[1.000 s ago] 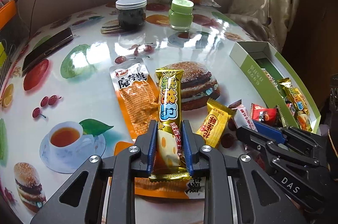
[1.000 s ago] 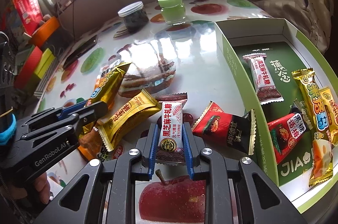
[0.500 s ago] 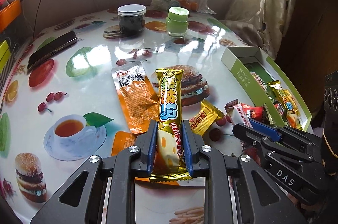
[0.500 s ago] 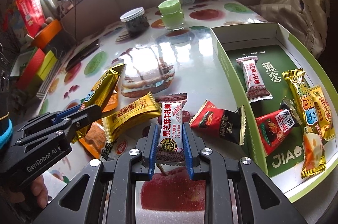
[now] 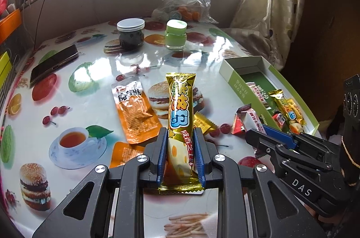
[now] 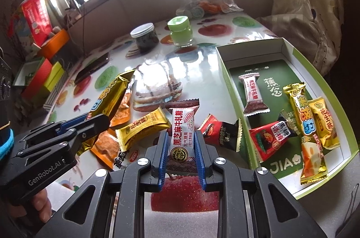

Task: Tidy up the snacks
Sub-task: 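Carry the nougat candy and gold bar in both grippers over the green box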

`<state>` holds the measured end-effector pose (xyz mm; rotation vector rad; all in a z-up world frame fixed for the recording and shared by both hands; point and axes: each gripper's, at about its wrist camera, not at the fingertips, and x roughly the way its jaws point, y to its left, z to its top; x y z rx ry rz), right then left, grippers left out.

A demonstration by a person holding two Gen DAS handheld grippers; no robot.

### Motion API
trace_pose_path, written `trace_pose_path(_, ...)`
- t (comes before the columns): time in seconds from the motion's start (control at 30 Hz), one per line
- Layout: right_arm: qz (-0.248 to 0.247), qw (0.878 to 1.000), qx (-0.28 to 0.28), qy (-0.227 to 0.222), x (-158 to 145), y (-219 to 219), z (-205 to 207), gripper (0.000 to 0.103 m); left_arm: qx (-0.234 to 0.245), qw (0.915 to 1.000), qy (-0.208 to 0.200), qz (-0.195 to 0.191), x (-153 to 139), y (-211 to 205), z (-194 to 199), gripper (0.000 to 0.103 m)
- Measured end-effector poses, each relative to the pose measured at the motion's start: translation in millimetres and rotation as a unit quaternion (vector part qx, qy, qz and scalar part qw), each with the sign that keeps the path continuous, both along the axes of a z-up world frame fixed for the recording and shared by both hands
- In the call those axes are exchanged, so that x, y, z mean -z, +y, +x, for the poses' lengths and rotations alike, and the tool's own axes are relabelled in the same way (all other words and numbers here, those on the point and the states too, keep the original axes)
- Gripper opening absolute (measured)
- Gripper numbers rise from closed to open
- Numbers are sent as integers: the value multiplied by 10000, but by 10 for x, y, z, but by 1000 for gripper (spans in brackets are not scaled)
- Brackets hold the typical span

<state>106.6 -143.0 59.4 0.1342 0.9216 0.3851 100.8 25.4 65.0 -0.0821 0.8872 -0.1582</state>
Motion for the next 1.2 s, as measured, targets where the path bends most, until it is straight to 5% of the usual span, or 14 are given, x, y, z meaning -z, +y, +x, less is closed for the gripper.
trace_pose_path(1.2,33,9945,1005,-287,-231,-1005,-92,22,823,9962,-109,-268,-202,-988,160,24)
